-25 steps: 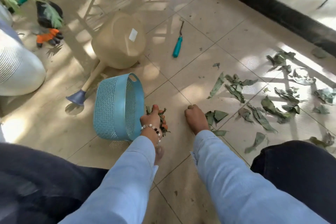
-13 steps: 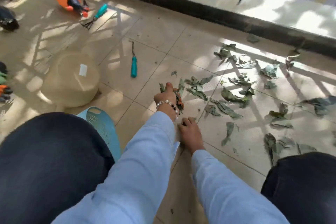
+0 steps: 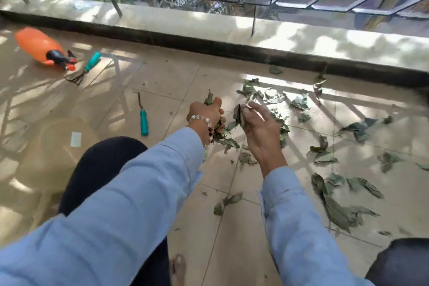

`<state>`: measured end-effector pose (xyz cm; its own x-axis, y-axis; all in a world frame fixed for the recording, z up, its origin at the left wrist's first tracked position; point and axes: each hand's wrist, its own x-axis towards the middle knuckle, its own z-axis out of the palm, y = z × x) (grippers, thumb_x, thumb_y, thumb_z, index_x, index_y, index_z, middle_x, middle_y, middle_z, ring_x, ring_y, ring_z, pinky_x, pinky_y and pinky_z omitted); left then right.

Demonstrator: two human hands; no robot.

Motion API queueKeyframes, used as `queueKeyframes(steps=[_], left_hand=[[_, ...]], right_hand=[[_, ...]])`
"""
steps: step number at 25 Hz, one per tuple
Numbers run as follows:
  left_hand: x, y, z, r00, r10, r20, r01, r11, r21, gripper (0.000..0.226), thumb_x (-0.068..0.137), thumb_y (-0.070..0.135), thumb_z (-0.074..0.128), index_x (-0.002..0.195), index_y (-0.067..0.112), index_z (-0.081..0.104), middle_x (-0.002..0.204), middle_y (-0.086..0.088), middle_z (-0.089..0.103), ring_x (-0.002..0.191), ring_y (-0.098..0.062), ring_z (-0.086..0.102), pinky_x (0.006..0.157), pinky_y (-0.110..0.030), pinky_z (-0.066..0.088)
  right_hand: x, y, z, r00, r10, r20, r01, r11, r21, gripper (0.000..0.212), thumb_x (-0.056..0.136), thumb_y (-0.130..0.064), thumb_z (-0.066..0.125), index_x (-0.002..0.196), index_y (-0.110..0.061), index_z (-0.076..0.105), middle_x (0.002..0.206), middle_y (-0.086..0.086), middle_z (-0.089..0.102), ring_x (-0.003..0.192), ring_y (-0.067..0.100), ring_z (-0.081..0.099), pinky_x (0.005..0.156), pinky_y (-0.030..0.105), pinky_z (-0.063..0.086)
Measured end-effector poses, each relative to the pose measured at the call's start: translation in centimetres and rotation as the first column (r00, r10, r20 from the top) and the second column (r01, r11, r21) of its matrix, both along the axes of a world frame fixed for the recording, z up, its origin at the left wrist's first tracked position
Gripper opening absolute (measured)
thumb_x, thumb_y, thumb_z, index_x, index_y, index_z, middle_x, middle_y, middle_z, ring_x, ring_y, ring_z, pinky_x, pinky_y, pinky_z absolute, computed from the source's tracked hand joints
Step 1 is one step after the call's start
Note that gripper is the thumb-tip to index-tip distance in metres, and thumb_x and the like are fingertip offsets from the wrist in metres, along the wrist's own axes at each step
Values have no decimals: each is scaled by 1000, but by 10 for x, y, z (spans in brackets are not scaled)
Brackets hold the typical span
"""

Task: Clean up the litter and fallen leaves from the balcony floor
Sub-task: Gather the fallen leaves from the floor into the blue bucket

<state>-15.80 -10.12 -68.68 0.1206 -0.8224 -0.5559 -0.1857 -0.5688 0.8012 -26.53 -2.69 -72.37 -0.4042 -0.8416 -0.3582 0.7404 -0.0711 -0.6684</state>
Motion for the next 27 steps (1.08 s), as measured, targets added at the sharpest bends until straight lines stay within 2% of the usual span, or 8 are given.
queueKeyframes(steps=[6, 10, 14, 16, 19, 21, 23, 27], left_hand=[[-6, 5, -22, 992, -90, -84, 109, 957, 270, 73, 66, 75, 48, 100, 12, 64, 97, -10, 71, 89, -33, 68, 86, -51, 54], [-5, -4, -22, 984, 6, -176, 39, 967, 250, 56, 75, 58, 67, 99, 7, 65, 93, -10, 71, 75, -26, 68, 72, -36, 56], [-6, -21, -15, 969, -9, -245, 57, 980, 190, 62, 72, 47, 78, 108, -2, 64, 83, -15, 71, 42, -19, 60, 46, -24, 45], [-7, -24, -1, 966, -19, -260, 64, 984, 166, 62, 77, 44, 75, 116, -2, 61, 82, -13, 69, 31, -18, 48, 42, -23, 42], [4, -28, 18, 963, -35, -267, 77, 986, 147, 59, 81, 42, 73, 119, -1, 59, 81, -13, 67, 30, -17, 44, 40, -21, 40], [16, -29, 30, 964, -58, -260, 92, 988, 122, 52, 82, 41, 73, 110, -1, 62, 66, -12, 64, 32, -17, 44, 39, -20, 39], [29, -30, 40, 963, -80, -256, 105, 991, 84, 42, 84, 39, 71, 95, -1, 63, 48, -8, 58, 37, -18, 42, 38, -20, 37], [44, -23, 41, 973, -155, -171, 170, 982, 79, 43, 87, 35, 70, 102, -5, 63, 43, -6, 58, 36, -18, 43, 37, -20, 37]], right_hand=[[66, 4, -2, 812, 27, -583, 119, 970, 211, 14, 91, -24, 62, 97, -24, 74, 87, -2, 74, 81, 14, 68, 72, 35, 55], [49, 15, 0, 745, 230, -627, -177, 973, 146, 28, 101, -39, 41, 115, -36, 65, 114, 1, 70, 108, 5, 60, 94, 29, 48], [32, 36, -36, 883, 81, -462, 28, 974, 224, 33, 98, -42, 45, 121, -22, 58, 105, 5, 72, 113, 22, 61, 96, 42, 45], [46, 56, -82, 517, 585, -625, -87, 762, 641, 35, 90, -36, 63, 117, -14, 61, 113, 11, 66, 113, 34, 57, 93, 40, 46], [92, 100, -136, -139, 931, -338, -18, 338, 941, 68, 85, -41, 65, 144, -29, 32, 151, 19, 18, 136, 43, 20, 107, 52, 30], [120, 121, -156, -302, 867, -396, 40, 426, 904, 71, 86, -33, 65, 147, -25, 28, 154, 27, 8, 138, 53, 12, 108, 57, 25], [129, 125, -161, -412, 735, -538, 47, 607, 793, 46, 84, -10, 65, 128, -8, 55, 138, 30, 41, 126, 50, 41, 93, 47, 46], [89, 104, -150, -357, 776, -520, 14, 561, 828, 28, 88, -3, 50, 111, -4, 65, 113, 14, 61, 108, 30, 57, 88, 31, 45]])
